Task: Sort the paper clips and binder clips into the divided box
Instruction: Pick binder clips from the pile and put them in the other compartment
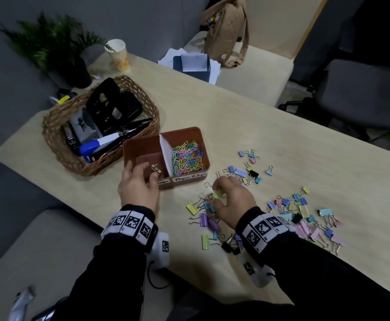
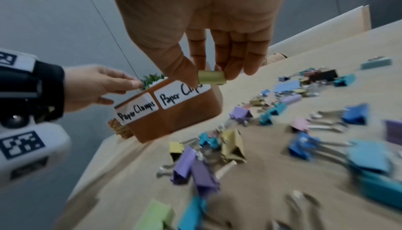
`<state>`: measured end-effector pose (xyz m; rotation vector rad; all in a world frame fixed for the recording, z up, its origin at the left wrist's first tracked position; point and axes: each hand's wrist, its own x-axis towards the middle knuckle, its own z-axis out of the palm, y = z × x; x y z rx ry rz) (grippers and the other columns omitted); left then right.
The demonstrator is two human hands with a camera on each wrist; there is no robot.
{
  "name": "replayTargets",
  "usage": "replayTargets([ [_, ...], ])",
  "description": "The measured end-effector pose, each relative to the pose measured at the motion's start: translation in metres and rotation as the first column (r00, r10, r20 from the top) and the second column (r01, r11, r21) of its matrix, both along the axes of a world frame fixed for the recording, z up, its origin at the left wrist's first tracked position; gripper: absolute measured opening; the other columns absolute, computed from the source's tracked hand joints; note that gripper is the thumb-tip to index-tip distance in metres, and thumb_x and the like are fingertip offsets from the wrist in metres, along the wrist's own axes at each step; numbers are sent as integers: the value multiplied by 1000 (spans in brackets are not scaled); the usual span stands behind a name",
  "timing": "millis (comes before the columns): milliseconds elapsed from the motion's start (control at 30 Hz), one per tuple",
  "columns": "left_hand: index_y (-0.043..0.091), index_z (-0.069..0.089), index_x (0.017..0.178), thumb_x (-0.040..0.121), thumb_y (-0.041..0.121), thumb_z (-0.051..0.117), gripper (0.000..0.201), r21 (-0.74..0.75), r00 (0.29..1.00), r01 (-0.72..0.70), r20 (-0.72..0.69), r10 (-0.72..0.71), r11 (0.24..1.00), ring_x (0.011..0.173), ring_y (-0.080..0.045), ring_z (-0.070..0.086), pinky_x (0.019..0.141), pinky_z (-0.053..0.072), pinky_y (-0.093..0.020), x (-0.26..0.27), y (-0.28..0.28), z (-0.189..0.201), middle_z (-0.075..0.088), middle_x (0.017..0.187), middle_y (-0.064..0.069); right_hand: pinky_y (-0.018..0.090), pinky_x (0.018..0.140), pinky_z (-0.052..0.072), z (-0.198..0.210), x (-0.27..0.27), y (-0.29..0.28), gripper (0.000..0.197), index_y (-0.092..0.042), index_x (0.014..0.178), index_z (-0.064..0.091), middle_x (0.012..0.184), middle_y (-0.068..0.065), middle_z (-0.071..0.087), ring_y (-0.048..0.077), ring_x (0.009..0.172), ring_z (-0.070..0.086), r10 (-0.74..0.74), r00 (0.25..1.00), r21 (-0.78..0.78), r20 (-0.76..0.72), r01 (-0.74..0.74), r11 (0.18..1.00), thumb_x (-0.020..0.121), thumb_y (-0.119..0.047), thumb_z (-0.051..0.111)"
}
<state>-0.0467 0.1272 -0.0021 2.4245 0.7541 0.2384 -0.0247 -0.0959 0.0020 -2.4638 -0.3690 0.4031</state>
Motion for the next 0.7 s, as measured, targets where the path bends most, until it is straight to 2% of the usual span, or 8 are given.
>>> replayTargets([
  [100, 11, 61, 120, 83, 6, 64, 38, -41, 998, 4, 70, -1, 999, 135, -31, 35, 110, 29, -31, -2, -7, 1, 30, 149, -17, 34, 75, 46, 2, 2, 3, 22, -15, 101, 57, 101, 1, 54, 22, 89, 54, -8, 1000, 58, 12, 7, 998, 81, -18, 66],
  [167, 12, 58, 123, 81, 1, 63, 44, -89, 993, -45, 107, 54, 995, 135, -30, 36, 107, 31, -27, 1, -10, 5, 27, 150, -16, 34, 74, 46, 3, 3, 2, 21, -14, 99, 58, 100, 1, 54, 21, 88, 53, -9, 1000, 83, 14, 8, 997, 80, -16, 67],
  [233, 12, 56, 126, 80, -3, 61, 49, -156, 988, -100, 103, 117, 983, 127, -30, 46, 106, 37, -30, 6, -10, 7, 36, 144, -14, 31, 72, 44, 4, 4, 0, 20, -14, 97, 58, 96, -1, 54, 18, 84, 51, -14, 1000, 109, 27, 11, 994, 79, -14, 67],
  [300, 12, 57, 126, 79, -7, 56, 51, -186, 988, -104, 93, 123, 977, 118, -28, 54, 104, 42, -33, 12, -12, 9, 48, 134, -12, 27, 70, 40, 8, 5, 0, 17, -16, 95, 58, 91, -6, 54, 14, 81, 50, -13, 999, 126, 50, 7, 992, 80, -15, 67],
  [333, 12, 57, 126, 79, -8, 55, 51, -188, 991, -90, 85, 108, 978, 115, -27, 55, 103, 42, -30, 15, -14, 10, 50, 131, -11, 25, 70, 40, 10, 6, 1, 16, -17, 94, 59, 89, -8, 54, 12, 80, 50, -11, 998, 134, 61, 2, 991, 80, -15, 67],
  [433, 10, 60, 123, 81, -8, 54, 46, -183, 997, -25, 63, 38, 983, 113, -26, 57, 101, 41, -25, 20, -26, 11, 53, 131, -10, 24, 71, 44, 21, 15, 12, 11, -17, 89, 60, 87, -6, 57, 11, 79, 53, 0, 997, 198, 71, -14, 980, 81, -11, 66],
  [567, 11, 61, 122, 83, -7, 53, 44, -187, 997, 40, 78, -26, 982, 119, -25, 55, 105, 41, -30, 25, -34, 8, 54, 134, -8, 17, 65, 38, 29, 35, 36, 9, -14, 82, 60, 82, -6, 52, 9, 71, 50, -35, 994, 256, 102, 8, 967, 83, -6, 64],
  [700, 13, 56, 124, 89, 1, 54, 37, -165, 991, 41, 132, -19, 986, 109, -23, 56, 93, 42, -24, 18, -36, 11, 52, 128, -8, 19, 70, 44, 33, 43, 39, 6, -13, 91, 65, 97, -3, 59, 10, 73, 55, -79, 991, 291, 106, 46, 956, 85, -15, 67],
])
